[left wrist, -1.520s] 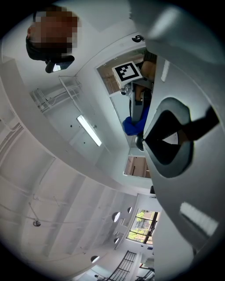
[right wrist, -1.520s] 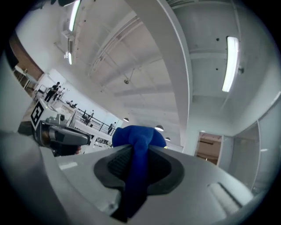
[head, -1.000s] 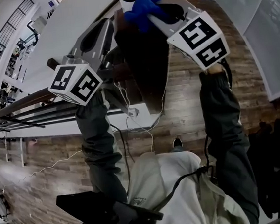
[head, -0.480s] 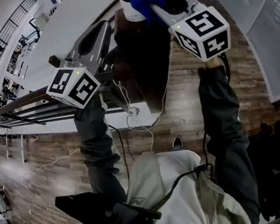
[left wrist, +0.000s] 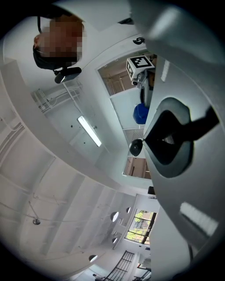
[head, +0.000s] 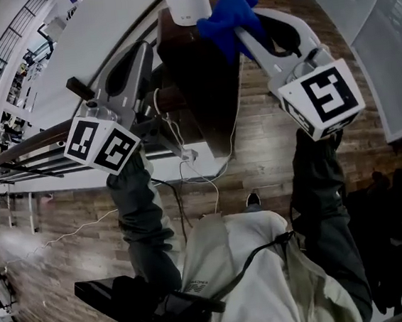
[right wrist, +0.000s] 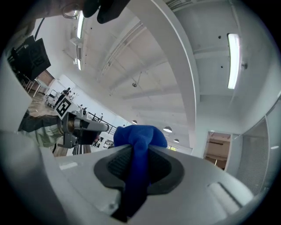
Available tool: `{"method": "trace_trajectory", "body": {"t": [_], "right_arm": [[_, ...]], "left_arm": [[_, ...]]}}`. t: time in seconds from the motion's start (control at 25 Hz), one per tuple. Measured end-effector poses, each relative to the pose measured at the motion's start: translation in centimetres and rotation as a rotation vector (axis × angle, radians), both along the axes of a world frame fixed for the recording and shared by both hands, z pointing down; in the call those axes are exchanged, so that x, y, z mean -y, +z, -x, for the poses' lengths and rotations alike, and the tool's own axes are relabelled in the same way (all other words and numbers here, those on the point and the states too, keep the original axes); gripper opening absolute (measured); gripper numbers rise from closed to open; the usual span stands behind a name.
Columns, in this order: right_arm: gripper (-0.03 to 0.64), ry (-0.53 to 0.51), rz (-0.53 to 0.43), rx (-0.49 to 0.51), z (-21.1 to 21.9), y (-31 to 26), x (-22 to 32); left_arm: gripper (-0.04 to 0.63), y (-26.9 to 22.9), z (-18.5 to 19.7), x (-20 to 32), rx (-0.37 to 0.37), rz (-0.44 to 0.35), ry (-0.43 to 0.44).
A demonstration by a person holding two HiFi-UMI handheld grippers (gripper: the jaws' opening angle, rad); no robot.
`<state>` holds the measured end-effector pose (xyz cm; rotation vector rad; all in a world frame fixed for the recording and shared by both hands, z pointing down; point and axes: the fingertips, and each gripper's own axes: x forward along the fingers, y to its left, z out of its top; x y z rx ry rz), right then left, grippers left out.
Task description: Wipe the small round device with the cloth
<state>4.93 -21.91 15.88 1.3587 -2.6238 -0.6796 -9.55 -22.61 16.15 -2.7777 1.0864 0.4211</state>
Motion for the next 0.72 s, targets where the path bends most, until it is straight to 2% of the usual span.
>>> {"method": "trace_trajectory", "body": {"t": [0.4,0.72], "right_arm": [[0.078,0.014,0.047,0.115,-0.4,5.3,-5.5],[0.078,0.056,0.076,0.102,-0.4,8.7,-7.5]], "left_arm": [[0.005,3.4,0.0,-4.5,-0.015,0.026,-0.007],[0.005,6.8,-0.1,-7.0,-0.102,0.046,0.009]]}}
